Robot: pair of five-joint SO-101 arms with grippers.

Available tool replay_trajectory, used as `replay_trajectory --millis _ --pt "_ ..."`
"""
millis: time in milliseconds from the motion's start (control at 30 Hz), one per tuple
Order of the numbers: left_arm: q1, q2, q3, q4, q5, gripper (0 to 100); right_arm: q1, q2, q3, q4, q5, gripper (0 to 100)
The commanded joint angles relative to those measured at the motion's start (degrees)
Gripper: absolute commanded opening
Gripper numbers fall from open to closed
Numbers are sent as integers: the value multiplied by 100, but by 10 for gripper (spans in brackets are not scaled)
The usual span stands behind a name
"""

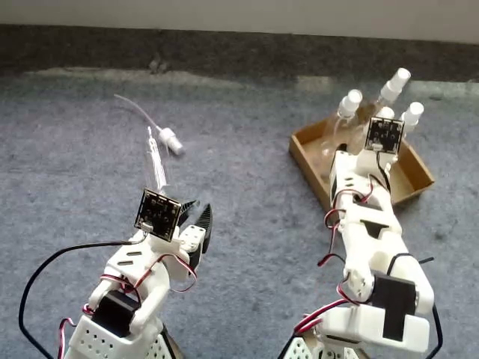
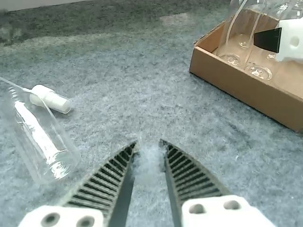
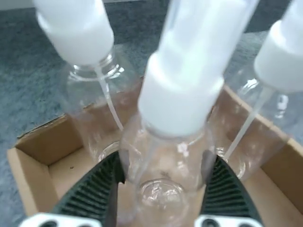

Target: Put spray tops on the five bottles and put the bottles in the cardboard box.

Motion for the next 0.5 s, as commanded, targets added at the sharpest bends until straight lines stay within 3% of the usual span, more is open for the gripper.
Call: replay_trajectory --millis 0,467 --pt "-92 -75 -40 -9 -62 46 -48 119 -277 -75 -53 123" --pt "-92 -75 -40 -9 -62 46 -22 101 -233 -75 -9 127"
